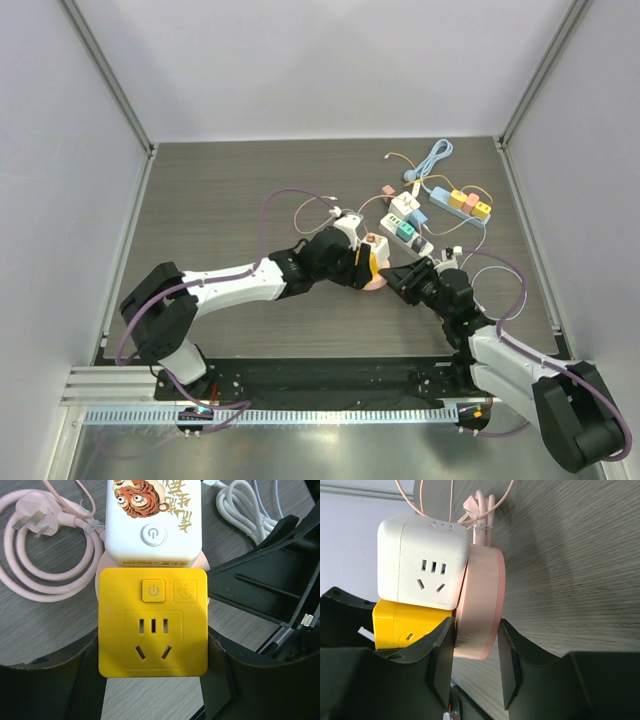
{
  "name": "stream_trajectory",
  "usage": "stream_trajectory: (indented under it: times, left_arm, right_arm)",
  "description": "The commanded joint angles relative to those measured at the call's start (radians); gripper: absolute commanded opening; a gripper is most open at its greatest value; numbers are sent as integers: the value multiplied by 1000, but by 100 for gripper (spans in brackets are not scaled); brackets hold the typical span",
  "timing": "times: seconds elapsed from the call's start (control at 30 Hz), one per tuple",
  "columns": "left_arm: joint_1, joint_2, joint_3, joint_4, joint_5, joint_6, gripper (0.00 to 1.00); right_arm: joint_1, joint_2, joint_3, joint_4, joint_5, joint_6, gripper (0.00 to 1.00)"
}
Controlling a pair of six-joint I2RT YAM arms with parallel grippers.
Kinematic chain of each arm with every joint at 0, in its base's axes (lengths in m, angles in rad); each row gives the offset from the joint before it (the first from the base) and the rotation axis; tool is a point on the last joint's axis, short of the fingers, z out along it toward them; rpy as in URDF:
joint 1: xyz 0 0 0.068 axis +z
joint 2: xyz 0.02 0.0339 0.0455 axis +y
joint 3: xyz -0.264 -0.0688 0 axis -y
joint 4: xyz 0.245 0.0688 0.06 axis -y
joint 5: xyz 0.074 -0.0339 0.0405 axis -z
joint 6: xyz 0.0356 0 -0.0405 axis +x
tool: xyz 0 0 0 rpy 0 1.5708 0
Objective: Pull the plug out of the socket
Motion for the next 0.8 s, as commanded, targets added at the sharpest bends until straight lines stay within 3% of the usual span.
stream_trajectory:
  times: [0.0, 0.07, 0.17, 0.33, 0.43, 0.53, 0.77]
  left_arm:
    - [-60, -84, 157, 27, -90, 134, 0]
    - [-45, -89, 133, 53, -40, 110, 0]
    - [15, -95, 50, 232, 133, -59, 0]
    - [44, -55, 37, 406, 229, -237, 0]
    - [53, -40, 13, 498, 243, -279, 0]
    - [52, -56, 34, 429, 212, -233, 0]
    - [73, -227, -2, 69, 92, -125, 0]
  right_arm:
    - [-11, -3, -95, -157, 122, -127, 1]
    - [-11, -3, -89, -169, 125, -138, 1]
    - [-11, 6, -92, -169, 133, -150, 1]
    - [-11, 44, -137, -31, 93, -145, 1]
    - [-11, 45, -128, -36, 81, -147, 1]
    - [-11, 23, -131, -54, 90, -142, 1]
    - [-11, -112, -118, -192, 122, -153, 1]
